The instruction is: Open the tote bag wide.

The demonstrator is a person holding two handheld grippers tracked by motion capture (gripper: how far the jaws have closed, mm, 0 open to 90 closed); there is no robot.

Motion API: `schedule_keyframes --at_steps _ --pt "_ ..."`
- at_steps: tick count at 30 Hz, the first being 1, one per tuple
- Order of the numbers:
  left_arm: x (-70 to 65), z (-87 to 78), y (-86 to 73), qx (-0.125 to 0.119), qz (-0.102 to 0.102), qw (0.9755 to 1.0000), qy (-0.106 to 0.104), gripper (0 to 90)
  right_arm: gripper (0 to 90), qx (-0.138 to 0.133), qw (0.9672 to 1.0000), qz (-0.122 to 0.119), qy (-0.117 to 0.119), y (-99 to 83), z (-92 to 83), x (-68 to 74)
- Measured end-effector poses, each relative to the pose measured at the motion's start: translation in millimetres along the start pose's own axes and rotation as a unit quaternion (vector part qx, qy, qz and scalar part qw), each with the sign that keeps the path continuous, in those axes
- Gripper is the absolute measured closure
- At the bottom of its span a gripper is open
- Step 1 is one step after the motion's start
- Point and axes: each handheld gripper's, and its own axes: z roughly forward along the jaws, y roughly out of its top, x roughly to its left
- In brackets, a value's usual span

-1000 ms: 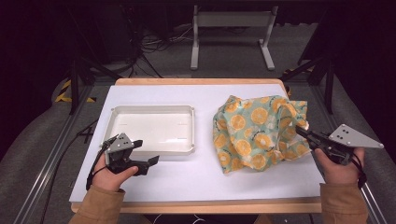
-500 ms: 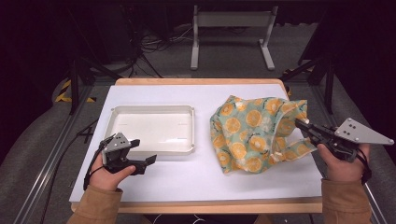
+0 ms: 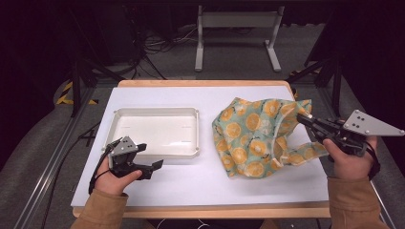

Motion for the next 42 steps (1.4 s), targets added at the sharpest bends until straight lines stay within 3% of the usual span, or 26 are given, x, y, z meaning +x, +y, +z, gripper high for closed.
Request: schedule_keyframes --at_steps 7,11,18,24,31,37,42 --pt "-2.5 2.4 0.7 0.003 0.003 1.0 -0.005 12.1 90.0 -0.006 0.9998 -0.001 0.017 5.2 8.7 1.9" --pt "-5.1 3.0 3.3 -0.008 0.005 0.9996 -0.028 10.9 90.0 -0.006 0.9996 -0.006 0.027 11.0 16.1 4.8" --pt "-11.2 8.4 8.4 -0.016 0.025 0.999 -0.035 8.2 90.0 -0.001 0.9991 -0.015 0.039 20.8 27.4 9.2" --pt "-15.7 12.1 14.8 -0.035 0.018 0.9981 -0.047 4.8 89.8 0.002 0.9984 -0.022 0.052 29.6 38.3 13.0" --pt "-23.5 18.7 19.9 -0.021 0.033 0.9976 -0.057 8.2 89.8 0.011 0.9969 -0.029 0.071 37.6 50.6 18.1" --pt "-28.3 24.0 24.3 -0.025 0.038 0.997 -0.062 9.9 89.7 0.011 0.9961 -0.031 0.082 42.1 56.3 20.3" --pt "-37.1 33.3 34.6 -0.025 0.053 0.9959 -0.069 10.0 89.8 0.012 0.9949 -0.033 0.095 43.9 64.6 26.1"
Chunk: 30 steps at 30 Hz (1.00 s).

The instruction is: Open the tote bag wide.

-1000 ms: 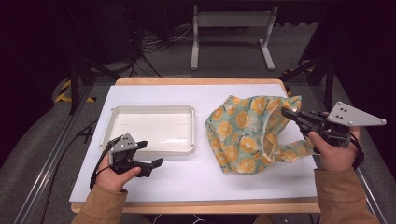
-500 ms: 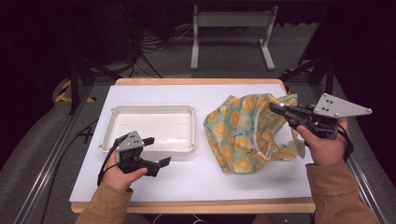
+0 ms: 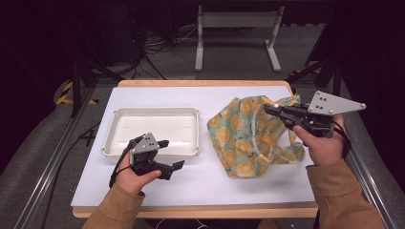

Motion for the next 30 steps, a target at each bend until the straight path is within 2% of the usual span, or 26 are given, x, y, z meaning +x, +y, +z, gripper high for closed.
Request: schedule_keyframes --at_steps 6,18,25,30 --pt "-6.6 12.1 13.9 -0.002 0.023 0.9997 0.0 10.0 89.7 -0.002 0.9999 0.001 0.011 2.9 10.1 2.2" --pt "-7.8 18.7 24.9 -0.018 0.017 0.9997 -0.002 10.0 89.5 -0.007 0.9991 -0.009 0.04 13.8 30.0 10.0" --pt "-7.8 26.1 39.2 -0.024 0.034 0.9991 -0.005 10.0 89.2 -0.007 0.9986 -0.01 0.052 16.7 40.1 15.2" --pt "-3.5 33.5 43.4 -0.032 0.021 0.9992 -0.015 10.0 88.8 -0.004 0.9981 -0.01 0.061 17.3 47.0 17.8"
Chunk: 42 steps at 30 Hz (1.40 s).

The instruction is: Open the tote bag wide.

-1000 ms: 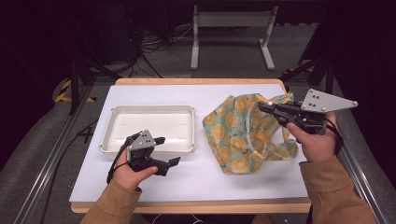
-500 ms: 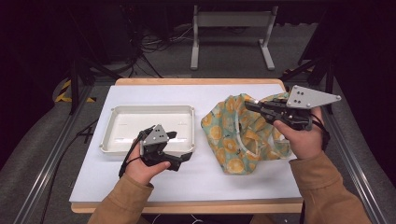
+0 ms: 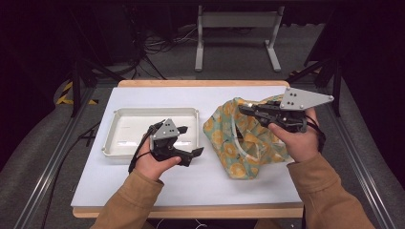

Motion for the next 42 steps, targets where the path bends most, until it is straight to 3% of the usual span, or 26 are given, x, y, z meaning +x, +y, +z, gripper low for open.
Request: schedule_keyframes --at_steps 7,17,23,28,42 --pt "-6.5 7.3 12.6 -0.016 0.007 0.9998 -0.014 10.2 88.7 -0.002 1.0 0.001 0.008 -0.9 7.2 2.7" --pt "-21.4 23.8 43.8 -0.033 0.025 0.9984 -0.04 14.7 88.6 -0.003 0.9998 0.002 0.021 -1.7 16.1 7.8" --pt "-26.3 33.8 56.1 -0.042 0.032 0.9977 -0.042 16.1 88.4 -0.004 0.9997 0.003 0.023 -3.1 17.1 8.7" --pt "-26.0 38.7 60.0 -0.043 0.035 0.9976 -0.042 16.1 88.3 -0.006 0.9997 0.004 0.023 -3.8 16.1 8.7" --pt "-23.0 53.4 65.6 -0.083 0.022 0.9947 -0.058 15.7 87.2 -0.012 0.9994 0.012 0.03 -7.2 19.7 10.8"
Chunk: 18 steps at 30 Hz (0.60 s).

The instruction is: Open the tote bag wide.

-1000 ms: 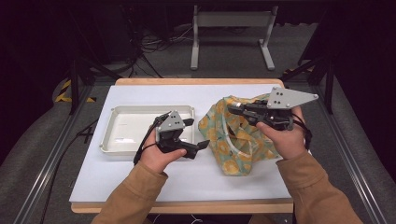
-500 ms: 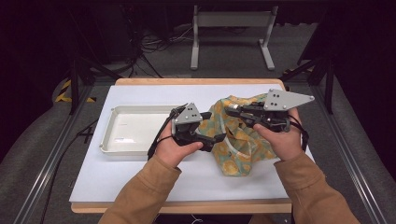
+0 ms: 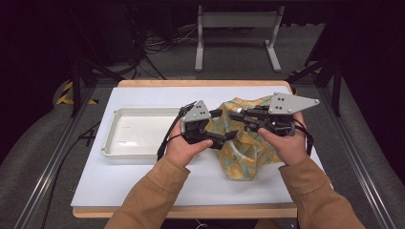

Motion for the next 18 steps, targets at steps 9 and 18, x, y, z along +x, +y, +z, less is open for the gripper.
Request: schedule_keyframes --at_steps 9,18 --pt "2.1 6.4 0.5 -0.006 -0.003 1.0 0.004 24.3 86.9 -0.002 1.0 0.002 0.005 -1.4 1.0 1.7" --pt "2.3 3.6 2.5 -0.01 0.005 0.9999 0.002 55.0 86.2 -0.001 1.0 0.002 0.005 -2.8 -0.7 2.1"
